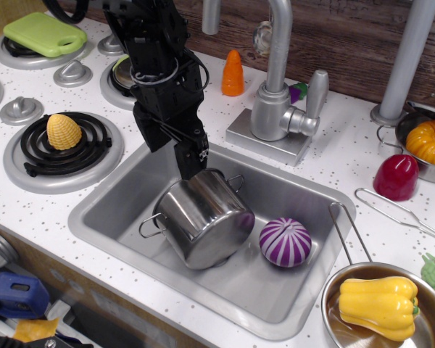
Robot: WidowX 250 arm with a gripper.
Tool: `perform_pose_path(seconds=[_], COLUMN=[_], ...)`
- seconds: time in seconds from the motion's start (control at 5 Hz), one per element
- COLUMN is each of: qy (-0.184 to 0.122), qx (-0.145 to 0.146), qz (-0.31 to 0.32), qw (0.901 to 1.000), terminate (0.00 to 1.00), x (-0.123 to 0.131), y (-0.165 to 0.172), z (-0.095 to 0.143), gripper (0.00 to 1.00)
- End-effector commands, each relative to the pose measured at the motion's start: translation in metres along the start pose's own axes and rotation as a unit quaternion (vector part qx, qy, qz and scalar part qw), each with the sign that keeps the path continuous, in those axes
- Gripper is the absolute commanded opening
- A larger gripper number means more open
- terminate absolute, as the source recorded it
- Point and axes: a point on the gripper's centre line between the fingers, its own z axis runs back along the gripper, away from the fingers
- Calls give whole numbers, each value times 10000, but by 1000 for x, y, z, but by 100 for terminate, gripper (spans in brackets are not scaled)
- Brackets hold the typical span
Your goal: Flip pot upright in sink
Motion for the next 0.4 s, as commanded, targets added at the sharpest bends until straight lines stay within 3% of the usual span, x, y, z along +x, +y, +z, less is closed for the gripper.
perform_pose_path(seconds=[0.0, 0.2], qy=[0, -27], qx=[0, -684], qz=[0, 46], qw=[10000, 9976], terminate=[0, 0], x=[0, 9], y=[0, 9], z=[0, 6], gripper=[100, 100])
